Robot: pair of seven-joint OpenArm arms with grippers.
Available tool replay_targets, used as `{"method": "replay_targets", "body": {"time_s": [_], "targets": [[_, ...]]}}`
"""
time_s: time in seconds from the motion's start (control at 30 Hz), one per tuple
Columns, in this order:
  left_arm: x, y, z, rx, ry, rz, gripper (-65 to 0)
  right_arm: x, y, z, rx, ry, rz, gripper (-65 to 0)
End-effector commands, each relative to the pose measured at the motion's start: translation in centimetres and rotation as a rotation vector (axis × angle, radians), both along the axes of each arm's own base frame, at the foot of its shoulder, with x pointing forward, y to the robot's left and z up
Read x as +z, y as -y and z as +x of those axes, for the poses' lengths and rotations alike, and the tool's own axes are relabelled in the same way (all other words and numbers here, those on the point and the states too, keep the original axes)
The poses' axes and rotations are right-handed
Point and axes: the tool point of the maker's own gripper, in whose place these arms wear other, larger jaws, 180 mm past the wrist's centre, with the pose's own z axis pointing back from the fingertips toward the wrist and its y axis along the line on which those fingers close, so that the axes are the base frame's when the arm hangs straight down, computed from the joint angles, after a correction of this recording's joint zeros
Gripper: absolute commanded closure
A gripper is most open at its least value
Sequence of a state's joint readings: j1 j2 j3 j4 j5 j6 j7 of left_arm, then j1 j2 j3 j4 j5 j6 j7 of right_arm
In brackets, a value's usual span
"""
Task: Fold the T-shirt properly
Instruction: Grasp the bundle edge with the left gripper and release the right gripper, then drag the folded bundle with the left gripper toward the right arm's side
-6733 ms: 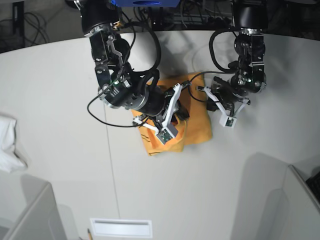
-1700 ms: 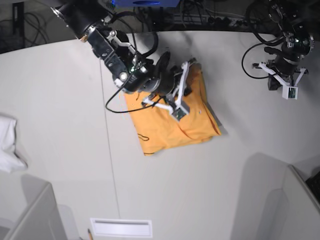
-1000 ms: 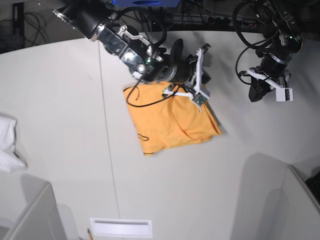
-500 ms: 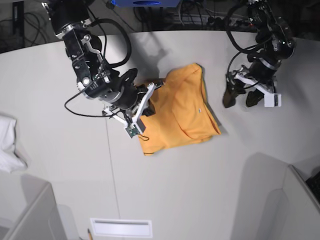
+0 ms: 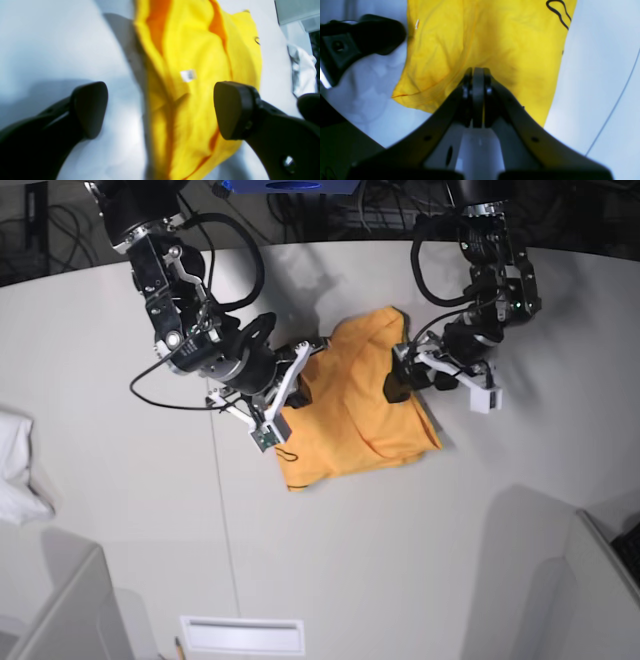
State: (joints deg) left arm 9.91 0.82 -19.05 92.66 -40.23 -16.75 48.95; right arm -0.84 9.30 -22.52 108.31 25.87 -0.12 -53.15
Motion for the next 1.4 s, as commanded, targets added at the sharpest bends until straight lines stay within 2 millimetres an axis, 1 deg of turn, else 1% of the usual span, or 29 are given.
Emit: {"method": "replay_targets", "body": {"time_s": [0.0,0.13,0.17,0.2,0.23,0.3,0.37,0.4,0.47,0.53,0.63,0.67,0.7,0.83,0.93,1.0,1.07,1.13,1.23,1.3,1.37], "targets": [[1.0,0.2,1.1,0.012,0.035,-0.019,-64.3,1.5,0.9,1.5,-0.038,0.060,0.018,0.0],[-0.5,1.5,1.7,0.020,-0.032,-0.050,-64.0,1.8,3.9,2.9,-0.142,0.069,0.018,0.0],[-1.0,1.8,1.7,0.014,-0.047,-0.052,-62.2,2.0,4.5,3.4,-0.165,0.082,0.022,0.0],[-1.4,2.1,1.5,0.007,-0.062,-0.056,-58.9,2.2,5.2,3.8,-0.190,0.098,0.026,0.0],[-1.4,2.4,1.8,-0.001,-0.061,-0.054,-54.5,2.3,6.1,4.0,-0.220,0.109,0.028,0.0],[-1.6,3.1,2.0,-0.021,-0.067,-0.059,-42.9,2.2,8.1,4.3,-0.284,0.123,0.030,0.0],[-2.1,3.6,2.0,-0.036,-0.086,-0.059,-29.3,2.4,9.9,4.7,-0.338,0.135,0.028,0.0],[-2.5,3.0,2.1,-0.024,-0.104,-0.048,-22.5,2.5,10.6,4.9,-0.358,0.139,0.026,0.0],[-3.1,2.9,2.0,-0.017,-0.141,-0.034,-10.7,2.7,11.6,5.0,-0.360,0.152,0.016,0.0],[-3.4,2.5,2.0,-0.018,-0.164,-0.010,-0.5,2.9,13.3,5.2,-0.374,0.173,0.001,0.0],[-3.3,2.8,2.4,-0.063,-0.181,0.039,0.0,3.1,16.1,5.1,-0.431,0.185,-0.016,0.0],[-3.5,3.0,2.2,-0.105,-0.212,0.058,0.0,3.1,17.0,5.0,-0.457,0.185,-0.021,0.0],[-3.4,3.4,2.2,-0.152,-0.235,0.072,0.0,3.1,17.9,5.1,-0.480,0.187,-0.025,0.0],[-2.3,5.7,2.7,-0.331,-0.276,0.134,0.0,1.6,20.7,4.4,-0.561,0.142,-0.040,0.0],[-1.1,7.1,3.6,-0.460,-0.246,0.226,0.0,0.5,22.0,3.3,-0.596,0.109,-0.052,0.0],[-1.0,8.1,4.0,-0.540,-0.229,0.289,0.0,-0.1,22.5,2.5,-0.612,0.091,-0.058,0.0],[-1.9,9.0,4.0,-0.610,-0.254,0.343,0.0,-0.4,23.2,1.9,-0.634,0.080,-0.063,0.0],[-2.3,10.2,3.9,-0.704,-0.250,0.398,0.0,-0.6,24.2,1.4,-0.661,0.073,-0.070,0.0],[-2.0,12.1,3.7,-0.858,-0.197,0.472,0.0,-1.0,25.4,0.5,-0.700,0.058,-0.078,0.0],[-1.7,13.2,3.8,-0.915,-0.154,0.499,0.0,-1.3,25.8,-0.4,-0.729,0.044,-0.074,0.0],[-1.7,14.3,3.4,-0.977,-0.106,0.516,0.0,-2.1,26.7,-1.8,-0.785,0.018,-0.064,0.0]]}}
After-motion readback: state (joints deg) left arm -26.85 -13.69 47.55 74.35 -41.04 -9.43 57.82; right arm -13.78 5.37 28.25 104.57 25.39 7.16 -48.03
